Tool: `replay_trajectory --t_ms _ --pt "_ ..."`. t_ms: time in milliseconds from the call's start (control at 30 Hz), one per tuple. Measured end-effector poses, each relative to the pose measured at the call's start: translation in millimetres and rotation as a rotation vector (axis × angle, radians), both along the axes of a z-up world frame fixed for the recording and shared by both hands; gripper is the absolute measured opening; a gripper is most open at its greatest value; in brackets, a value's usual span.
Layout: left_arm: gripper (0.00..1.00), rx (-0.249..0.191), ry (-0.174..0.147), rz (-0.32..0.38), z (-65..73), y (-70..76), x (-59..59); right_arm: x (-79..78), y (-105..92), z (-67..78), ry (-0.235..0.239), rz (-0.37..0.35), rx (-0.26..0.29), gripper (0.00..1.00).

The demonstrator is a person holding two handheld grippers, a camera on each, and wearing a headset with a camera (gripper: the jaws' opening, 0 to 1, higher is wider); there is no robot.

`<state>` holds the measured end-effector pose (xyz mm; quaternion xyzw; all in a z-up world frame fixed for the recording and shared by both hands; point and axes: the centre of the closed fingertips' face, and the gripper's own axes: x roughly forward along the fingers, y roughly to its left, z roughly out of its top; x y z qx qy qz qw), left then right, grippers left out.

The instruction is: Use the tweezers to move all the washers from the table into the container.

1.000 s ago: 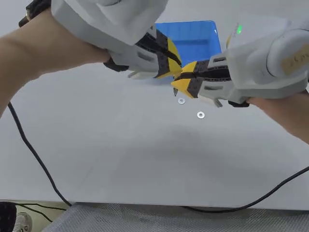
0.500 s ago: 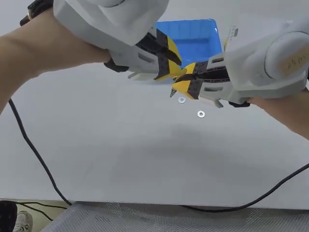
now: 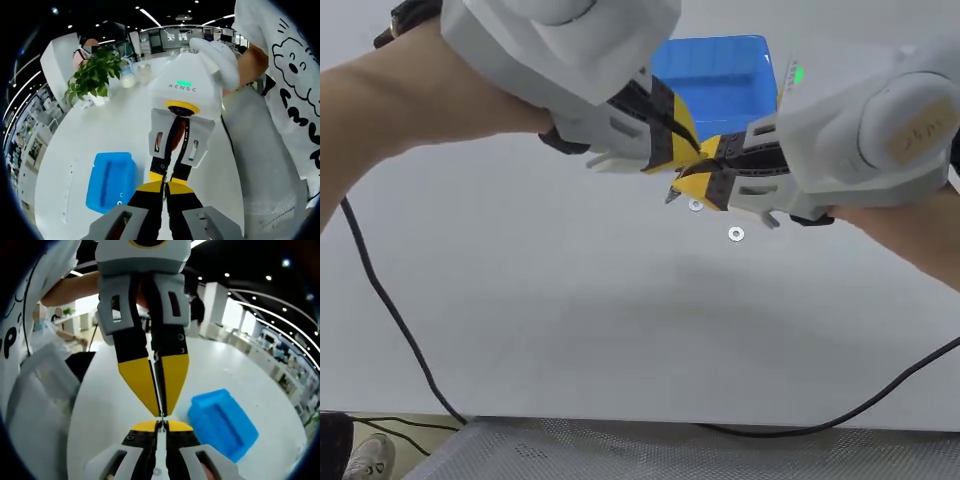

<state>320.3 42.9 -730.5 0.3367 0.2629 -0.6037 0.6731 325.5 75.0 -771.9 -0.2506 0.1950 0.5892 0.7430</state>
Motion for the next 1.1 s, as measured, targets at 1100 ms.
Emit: replay_trajectory --t_ms 1100 --pt "0.00 0.004 -0.038 0.013 -5.5 -0.6 9.5 13.5 -12.5 -5.8 0.021 -0.051 0.003 0.03"
